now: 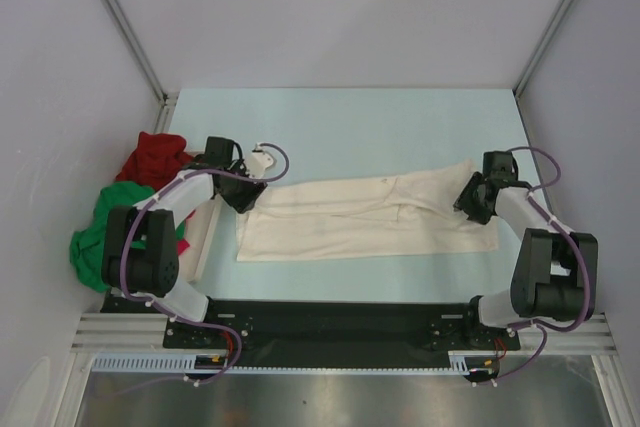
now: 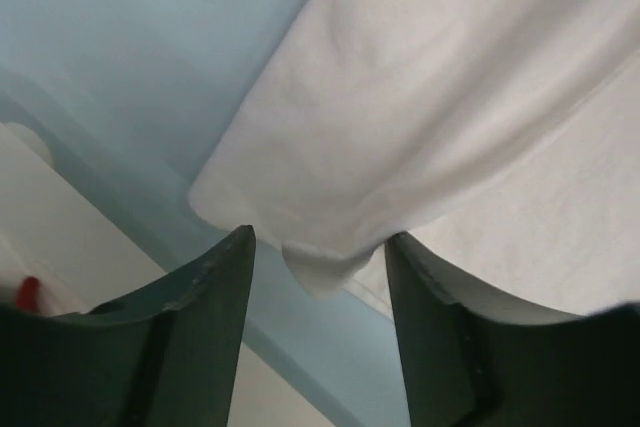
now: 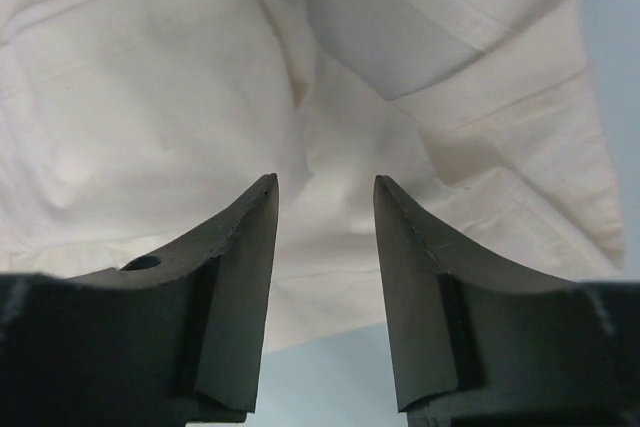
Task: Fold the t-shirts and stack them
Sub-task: Fold the tshirt
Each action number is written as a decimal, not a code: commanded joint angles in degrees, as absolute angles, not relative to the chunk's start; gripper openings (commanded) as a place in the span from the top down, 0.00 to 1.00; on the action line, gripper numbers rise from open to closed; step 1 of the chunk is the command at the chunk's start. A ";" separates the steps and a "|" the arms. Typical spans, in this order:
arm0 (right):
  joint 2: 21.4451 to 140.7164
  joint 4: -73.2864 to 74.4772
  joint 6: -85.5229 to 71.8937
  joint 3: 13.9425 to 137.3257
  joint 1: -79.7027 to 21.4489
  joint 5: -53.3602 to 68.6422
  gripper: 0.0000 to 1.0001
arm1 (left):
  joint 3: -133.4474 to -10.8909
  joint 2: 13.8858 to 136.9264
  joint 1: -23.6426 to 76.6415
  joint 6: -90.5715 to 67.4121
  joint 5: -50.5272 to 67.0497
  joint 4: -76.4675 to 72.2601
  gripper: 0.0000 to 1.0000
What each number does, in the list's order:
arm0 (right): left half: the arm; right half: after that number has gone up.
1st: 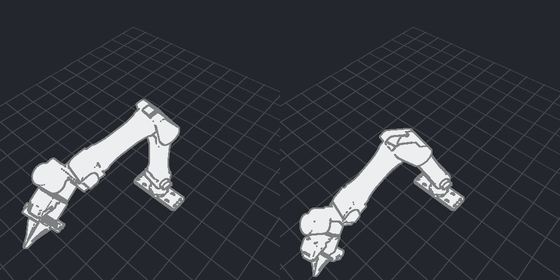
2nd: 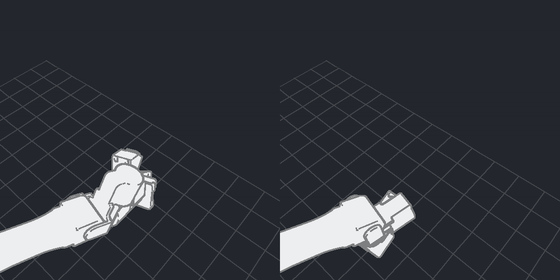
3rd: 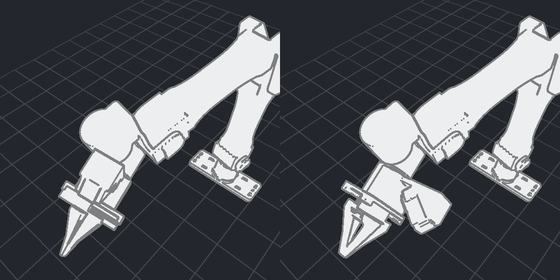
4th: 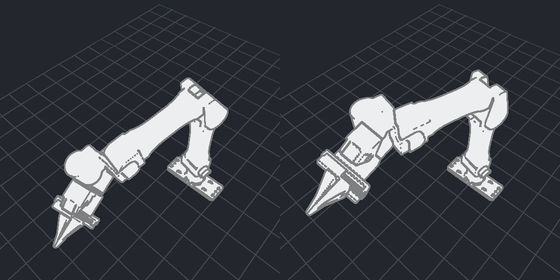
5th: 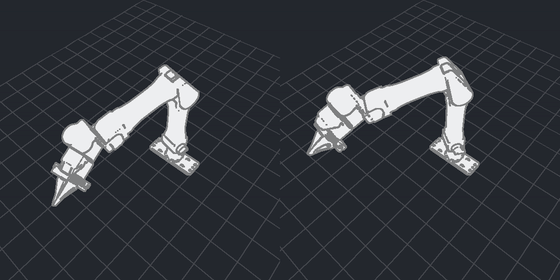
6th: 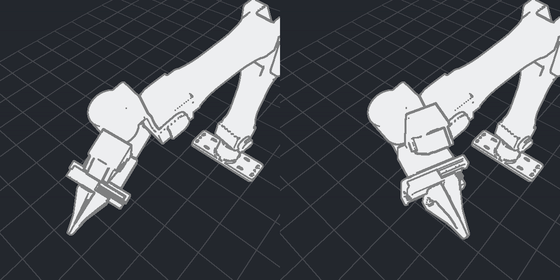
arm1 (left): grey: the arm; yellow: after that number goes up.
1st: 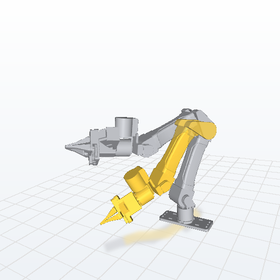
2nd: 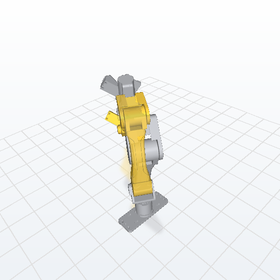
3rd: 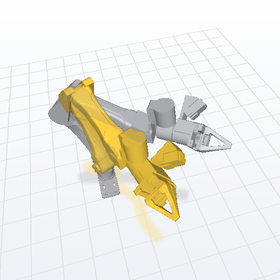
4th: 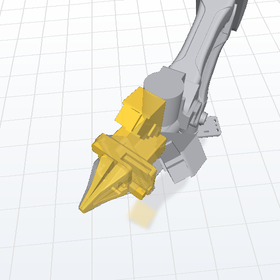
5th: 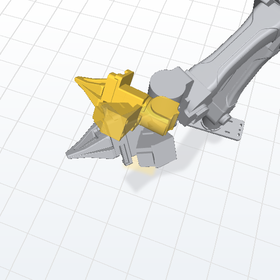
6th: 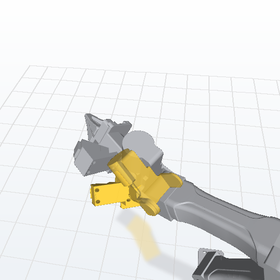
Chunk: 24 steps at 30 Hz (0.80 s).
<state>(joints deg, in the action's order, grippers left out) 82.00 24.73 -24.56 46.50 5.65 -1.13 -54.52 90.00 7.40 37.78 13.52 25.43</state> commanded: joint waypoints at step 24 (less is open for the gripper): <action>68.02 21.11 -41.13 29.98 21.09 -6.15 0.53 | -62.95 103.62 9.40 28.65 7.12 23.47 0.32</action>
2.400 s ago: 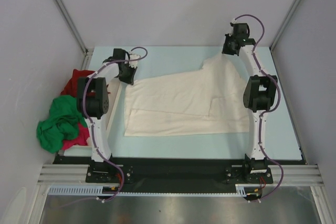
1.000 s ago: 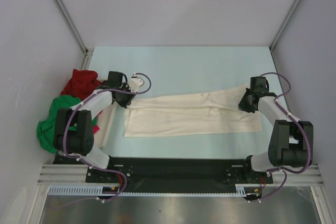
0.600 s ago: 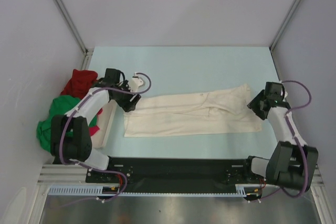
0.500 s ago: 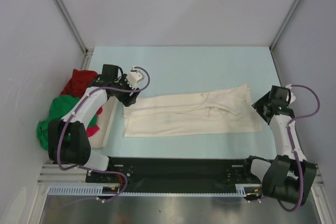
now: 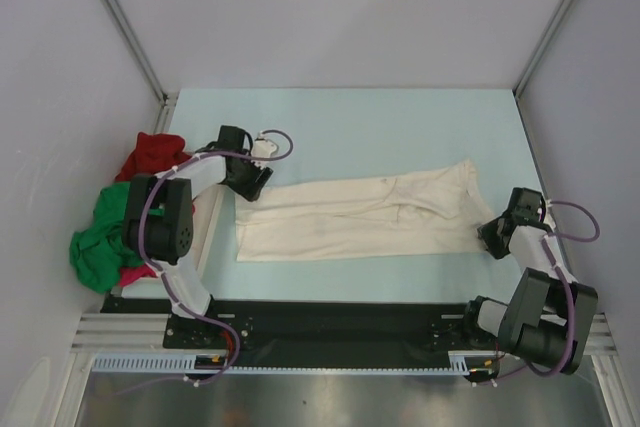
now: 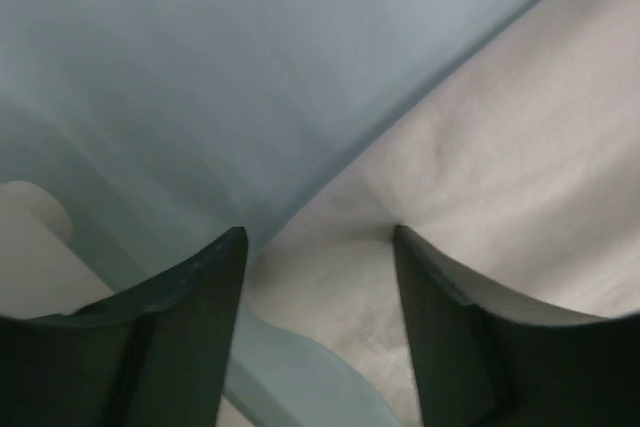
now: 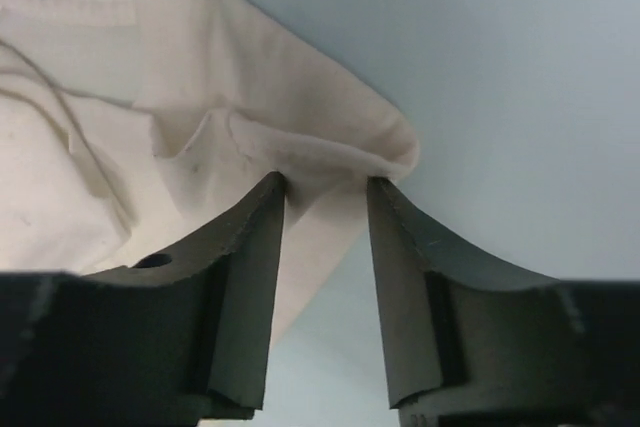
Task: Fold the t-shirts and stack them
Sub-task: Fold the tshirt
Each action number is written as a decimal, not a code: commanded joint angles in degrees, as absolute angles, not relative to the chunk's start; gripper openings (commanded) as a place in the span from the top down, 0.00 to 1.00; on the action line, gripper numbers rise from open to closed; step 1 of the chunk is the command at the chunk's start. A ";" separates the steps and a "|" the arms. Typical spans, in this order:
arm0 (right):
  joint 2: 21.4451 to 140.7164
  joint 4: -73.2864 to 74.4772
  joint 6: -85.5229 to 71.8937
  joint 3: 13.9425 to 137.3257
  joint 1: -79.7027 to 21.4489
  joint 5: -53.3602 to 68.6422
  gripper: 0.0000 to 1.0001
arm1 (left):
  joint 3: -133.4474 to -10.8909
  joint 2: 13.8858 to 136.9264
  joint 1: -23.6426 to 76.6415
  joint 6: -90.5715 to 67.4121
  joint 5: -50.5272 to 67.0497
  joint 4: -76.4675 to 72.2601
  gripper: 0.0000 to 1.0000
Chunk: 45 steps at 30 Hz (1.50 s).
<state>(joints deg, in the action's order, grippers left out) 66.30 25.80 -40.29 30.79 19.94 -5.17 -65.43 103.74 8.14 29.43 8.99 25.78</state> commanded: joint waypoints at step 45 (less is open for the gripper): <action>152.14 28.21 -40.43 139.74 -4.22 -4.92 0.94 | -56.78 97.65 55.99 31.73 40.25 26.02 0.93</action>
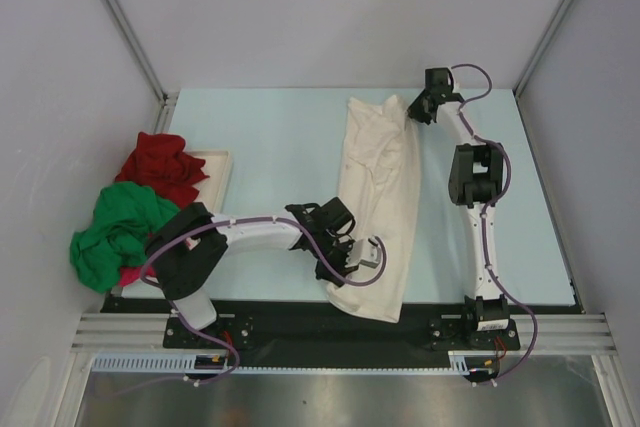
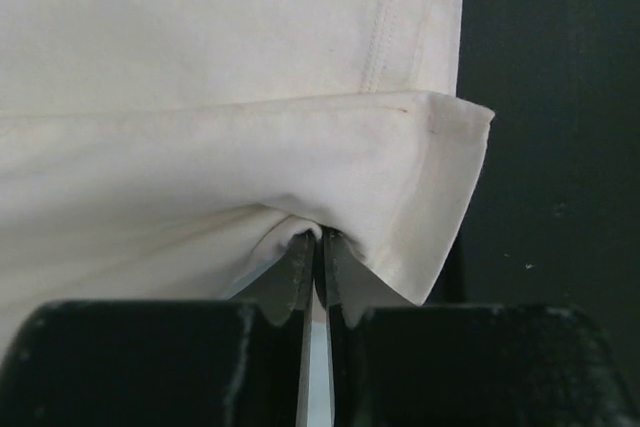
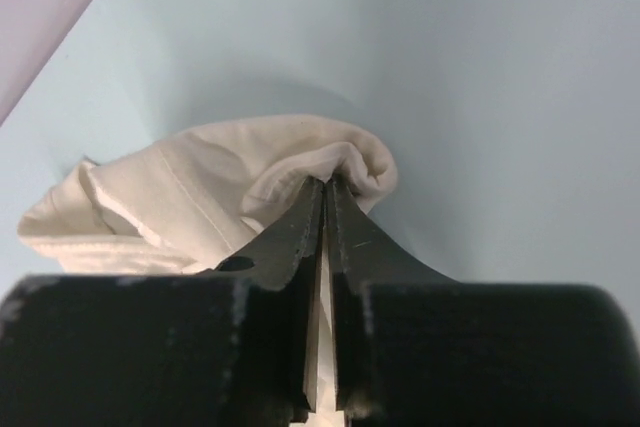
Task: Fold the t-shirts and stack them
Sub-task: Fold the tshirt
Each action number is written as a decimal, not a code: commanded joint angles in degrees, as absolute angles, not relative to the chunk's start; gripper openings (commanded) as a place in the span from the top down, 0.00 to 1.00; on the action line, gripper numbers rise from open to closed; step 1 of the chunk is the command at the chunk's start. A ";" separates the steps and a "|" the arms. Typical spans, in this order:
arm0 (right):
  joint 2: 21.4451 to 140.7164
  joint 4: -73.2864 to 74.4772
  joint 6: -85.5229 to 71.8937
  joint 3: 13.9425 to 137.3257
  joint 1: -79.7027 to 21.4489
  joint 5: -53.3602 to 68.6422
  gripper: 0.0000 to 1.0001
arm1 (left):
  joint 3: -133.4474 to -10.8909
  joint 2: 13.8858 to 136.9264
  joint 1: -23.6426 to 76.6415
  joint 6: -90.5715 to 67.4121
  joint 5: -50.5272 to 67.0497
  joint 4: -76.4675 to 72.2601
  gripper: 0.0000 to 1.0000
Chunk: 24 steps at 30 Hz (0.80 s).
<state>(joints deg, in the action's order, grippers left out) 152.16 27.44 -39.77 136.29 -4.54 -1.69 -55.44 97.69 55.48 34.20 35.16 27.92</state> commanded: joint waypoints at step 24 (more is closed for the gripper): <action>115.84 24.80 -28.30 96.71 -0.44 -0.55 0.47 | -51.07 76.65 45.01 34.19 28.57 39.55 0.21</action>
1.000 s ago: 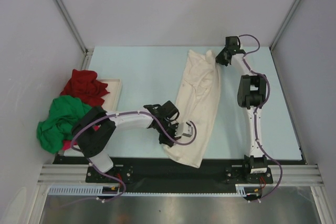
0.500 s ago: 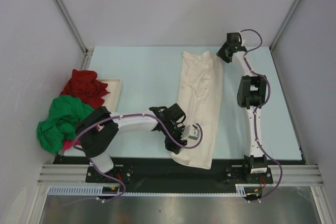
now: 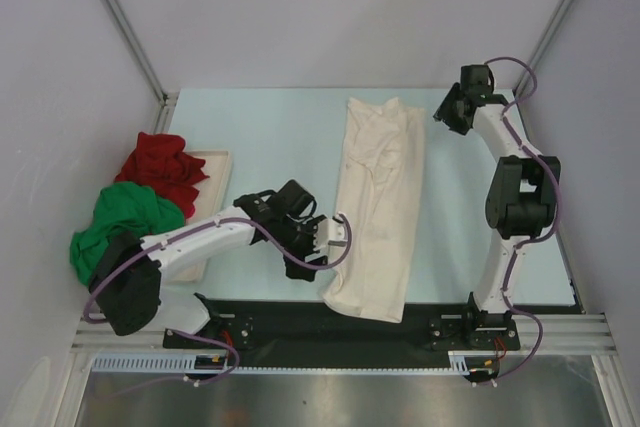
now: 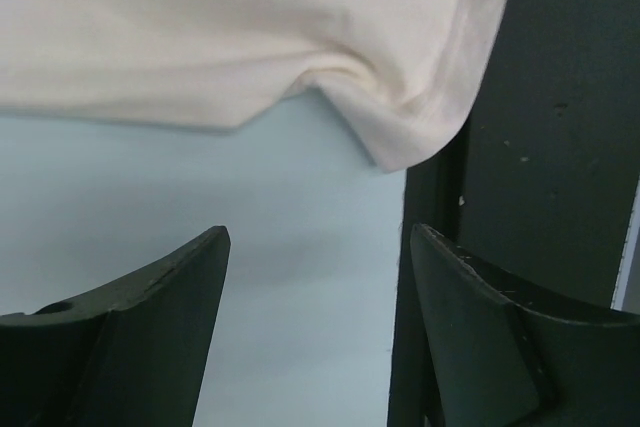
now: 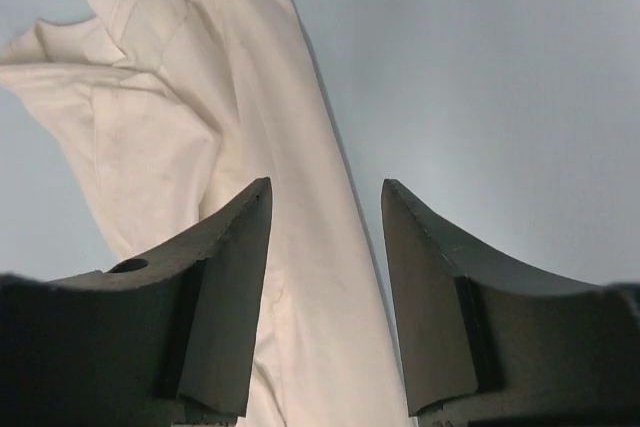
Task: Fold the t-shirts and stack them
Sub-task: Fold the tshirt
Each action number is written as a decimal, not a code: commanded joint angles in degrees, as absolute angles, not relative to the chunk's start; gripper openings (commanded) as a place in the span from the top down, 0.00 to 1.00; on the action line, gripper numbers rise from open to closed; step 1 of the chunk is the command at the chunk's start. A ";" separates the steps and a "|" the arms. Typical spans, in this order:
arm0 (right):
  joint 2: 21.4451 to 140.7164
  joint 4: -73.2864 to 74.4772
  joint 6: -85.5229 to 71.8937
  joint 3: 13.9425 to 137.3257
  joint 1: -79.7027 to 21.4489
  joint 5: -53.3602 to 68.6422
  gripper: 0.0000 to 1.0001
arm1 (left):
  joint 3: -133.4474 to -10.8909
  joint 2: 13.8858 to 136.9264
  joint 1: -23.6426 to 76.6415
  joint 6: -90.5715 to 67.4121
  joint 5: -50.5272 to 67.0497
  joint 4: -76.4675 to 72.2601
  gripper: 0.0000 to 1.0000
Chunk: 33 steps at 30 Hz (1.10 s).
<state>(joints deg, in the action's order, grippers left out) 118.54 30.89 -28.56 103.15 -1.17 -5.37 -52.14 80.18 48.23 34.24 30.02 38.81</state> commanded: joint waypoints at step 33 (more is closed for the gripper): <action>158.55 8.44 -58.79 138.50 0.71 14.25 1.00 | -53.70 79.89 27.42 29.44 22.68 34.54 0.20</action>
